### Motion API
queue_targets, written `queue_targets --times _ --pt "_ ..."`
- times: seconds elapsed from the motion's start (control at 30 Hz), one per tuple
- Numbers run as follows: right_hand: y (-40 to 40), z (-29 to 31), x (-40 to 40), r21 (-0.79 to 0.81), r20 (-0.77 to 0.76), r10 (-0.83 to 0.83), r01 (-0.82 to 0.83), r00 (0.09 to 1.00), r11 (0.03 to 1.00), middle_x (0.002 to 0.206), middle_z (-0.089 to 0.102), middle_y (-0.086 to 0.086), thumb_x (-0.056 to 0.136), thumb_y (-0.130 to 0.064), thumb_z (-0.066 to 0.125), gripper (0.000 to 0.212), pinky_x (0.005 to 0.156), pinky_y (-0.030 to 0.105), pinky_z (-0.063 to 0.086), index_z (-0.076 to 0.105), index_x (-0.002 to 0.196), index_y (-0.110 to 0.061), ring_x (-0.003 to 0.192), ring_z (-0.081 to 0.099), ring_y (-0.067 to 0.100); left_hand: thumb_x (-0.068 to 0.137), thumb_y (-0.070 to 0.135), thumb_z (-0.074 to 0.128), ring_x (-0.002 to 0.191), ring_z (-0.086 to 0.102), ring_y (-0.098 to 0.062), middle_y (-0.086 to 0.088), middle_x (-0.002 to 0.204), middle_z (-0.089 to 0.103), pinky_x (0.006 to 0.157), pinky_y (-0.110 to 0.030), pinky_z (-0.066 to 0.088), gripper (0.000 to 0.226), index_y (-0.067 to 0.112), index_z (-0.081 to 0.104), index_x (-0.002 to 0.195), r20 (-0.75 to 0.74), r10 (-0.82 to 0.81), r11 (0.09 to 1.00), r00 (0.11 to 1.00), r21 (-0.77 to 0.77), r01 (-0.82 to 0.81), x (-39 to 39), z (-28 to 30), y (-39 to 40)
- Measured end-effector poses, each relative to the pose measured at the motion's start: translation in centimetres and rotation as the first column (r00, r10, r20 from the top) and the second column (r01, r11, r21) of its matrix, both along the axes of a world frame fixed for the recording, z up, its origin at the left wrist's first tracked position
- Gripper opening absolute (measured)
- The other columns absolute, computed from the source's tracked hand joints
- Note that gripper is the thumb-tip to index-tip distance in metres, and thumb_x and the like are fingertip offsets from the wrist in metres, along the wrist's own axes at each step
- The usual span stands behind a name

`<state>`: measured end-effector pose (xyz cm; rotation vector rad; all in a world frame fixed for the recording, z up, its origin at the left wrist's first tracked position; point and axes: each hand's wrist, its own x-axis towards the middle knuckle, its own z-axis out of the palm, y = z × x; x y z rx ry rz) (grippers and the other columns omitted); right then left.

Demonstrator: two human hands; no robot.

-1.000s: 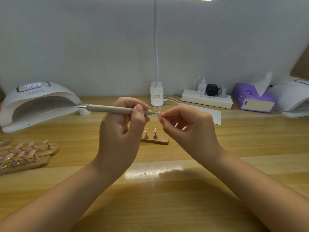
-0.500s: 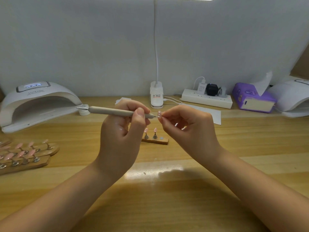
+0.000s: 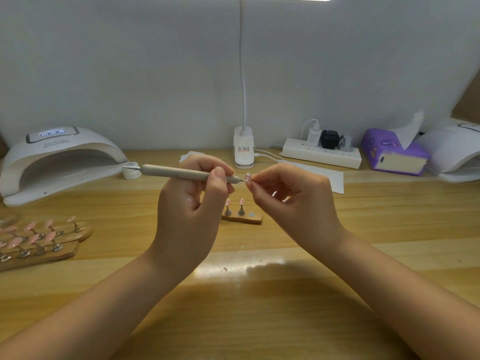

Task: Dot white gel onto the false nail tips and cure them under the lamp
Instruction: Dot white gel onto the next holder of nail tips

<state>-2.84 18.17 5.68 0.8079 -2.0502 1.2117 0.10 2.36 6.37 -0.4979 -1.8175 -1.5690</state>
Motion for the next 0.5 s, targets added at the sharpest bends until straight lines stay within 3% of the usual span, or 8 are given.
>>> queue_targets --times 0.3,0.5 --pt "0.2 -0.5 -0.3 -0.024 0.072 -0.025 0.027 0.997 0.999 0.075 0.069 -0.006 0.085 -0.011 0.071 0.005 0.061 0.031 0.055 0.071 0.09 -0.012 0.068 0.065 0.009 0.094 0.018 0.047 0.073 0.063 -0.005 0.013 0.077 0.065 0.066 -0.014 0.048 0.013 0.021 0.059 0.089 -0.054 0.018 0.997 0.998 0.077 -0.014 -0.1 0.3 -0.1" --pt "0.4 -1.8 -1.1 -0.039 0.294 -0.048 0.062 0.955 0.997 0.072 0.069 -0.006 0.086 -0.017 0.071 0.002 0.066 0.033 0.057 0.072 0.087 -0.018 0.067 0.065 0.008 0.099 0.022 0.045 0.075 0.063 -0.003 0.011 0.078 0.066 0.069 -0.015 0.05 0.015 0.022 0.059 0.093 0.099 0.09 0.971 0.991 0.214 -0.109 -1.6 -1.2 -1.1"
